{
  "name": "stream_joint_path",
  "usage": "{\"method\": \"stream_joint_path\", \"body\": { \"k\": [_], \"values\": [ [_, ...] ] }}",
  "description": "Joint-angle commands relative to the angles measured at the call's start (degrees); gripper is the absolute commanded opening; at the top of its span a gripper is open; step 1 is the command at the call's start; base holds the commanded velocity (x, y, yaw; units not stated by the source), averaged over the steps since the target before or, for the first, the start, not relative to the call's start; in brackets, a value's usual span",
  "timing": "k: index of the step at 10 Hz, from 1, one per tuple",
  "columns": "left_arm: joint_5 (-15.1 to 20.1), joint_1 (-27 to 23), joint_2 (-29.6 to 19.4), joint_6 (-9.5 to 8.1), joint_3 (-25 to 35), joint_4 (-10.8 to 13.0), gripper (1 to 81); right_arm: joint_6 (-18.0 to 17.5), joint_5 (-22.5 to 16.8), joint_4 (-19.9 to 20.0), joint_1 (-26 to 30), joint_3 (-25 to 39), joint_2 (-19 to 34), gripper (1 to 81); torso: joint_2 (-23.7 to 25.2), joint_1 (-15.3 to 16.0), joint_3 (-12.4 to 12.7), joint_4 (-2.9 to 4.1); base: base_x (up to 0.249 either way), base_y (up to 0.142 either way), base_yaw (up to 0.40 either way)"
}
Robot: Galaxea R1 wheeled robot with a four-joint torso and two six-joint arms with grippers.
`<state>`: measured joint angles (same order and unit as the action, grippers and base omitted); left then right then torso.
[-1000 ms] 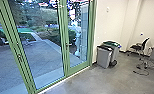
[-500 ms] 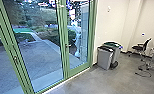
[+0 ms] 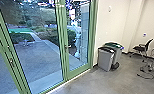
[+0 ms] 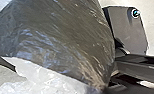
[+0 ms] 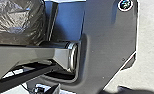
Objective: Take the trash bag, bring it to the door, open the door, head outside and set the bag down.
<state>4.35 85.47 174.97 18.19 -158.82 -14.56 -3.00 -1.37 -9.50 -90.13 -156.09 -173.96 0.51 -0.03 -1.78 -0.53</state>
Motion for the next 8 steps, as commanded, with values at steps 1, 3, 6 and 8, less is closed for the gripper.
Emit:
{"method": "stream_joint_path", "body": {
  "k": [1,3,6,8],
  "values": [
    [3.38,-2.45,0.12,0.44,0.00,0.05,1.0,0.01,-3.12,0.00,2.80,0.18,-0.19,81.1,0.00,0.03,0.00,0.00,0.138,0.000,0.000],
    [3.38,-2.45,0.29,0.44,0.09,0.14,1.0,0.10,-3.03,-0.35,2.53,0.19,-0.27,81.1,0.00,0.03,0.00,0.00,0.138,0.000,0.000],
    [3.38,-2.53,0.82,0.44,0.09,0.23,1.0,0.10,-3.12,-0.43,2.44,0.18,-0.27,81.1,0.00,0.03,0.00,0.00,0.138,0.000,0.000],
    [3.47,-2.45,0.82,0.44,0.09,0.23,1.0,0.01,-3.12,-0.35,2.53,0.09,-0.27,81.1,0.00,0.03,0.00,0.00,0.138,0.000,0.000]
  ]
}}
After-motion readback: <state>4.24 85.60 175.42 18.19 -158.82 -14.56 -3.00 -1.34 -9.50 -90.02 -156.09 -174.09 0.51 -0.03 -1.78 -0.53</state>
